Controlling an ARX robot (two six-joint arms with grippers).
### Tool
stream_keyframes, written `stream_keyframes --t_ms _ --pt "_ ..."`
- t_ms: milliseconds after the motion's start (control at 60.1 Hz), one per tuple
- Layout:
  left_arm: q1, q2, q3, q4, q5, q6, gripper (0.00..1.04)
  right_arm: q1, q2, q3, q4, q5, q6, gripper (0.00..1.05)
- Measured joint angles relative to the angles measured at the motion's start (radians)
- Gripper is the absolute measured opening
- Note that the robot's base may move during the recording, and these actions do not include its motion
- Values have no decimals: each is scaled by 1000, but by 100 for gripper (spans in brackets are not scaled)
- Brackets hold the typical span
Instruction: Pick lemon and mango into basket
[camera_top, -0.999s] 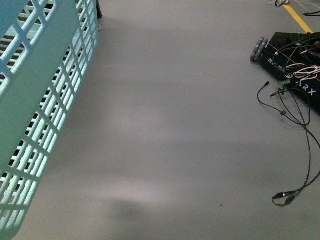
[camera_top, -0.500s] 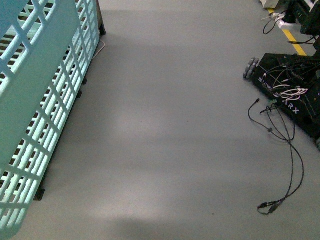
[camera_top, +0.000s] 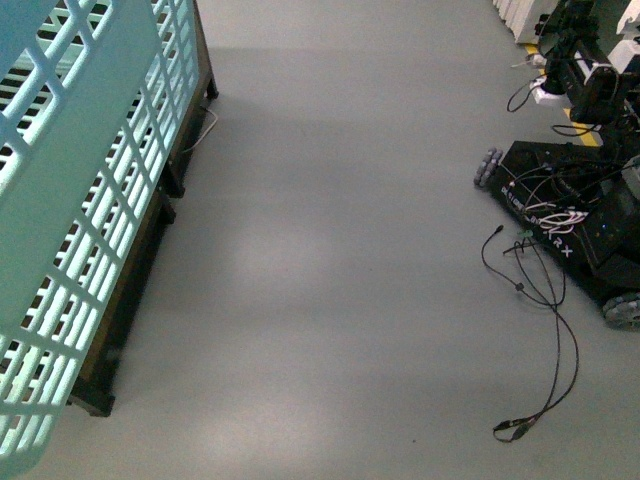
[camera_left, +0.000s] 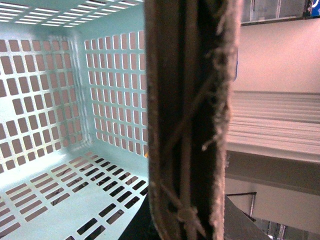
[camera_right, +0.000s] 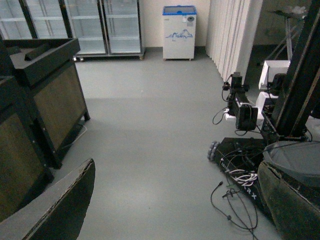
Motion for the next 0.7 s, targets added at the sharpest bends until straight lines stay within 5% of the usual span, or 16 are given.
stream_keyframes --t_ms 699 --pt "0 0 0 0 0 0 6 0 0 0 0 0 0 96"
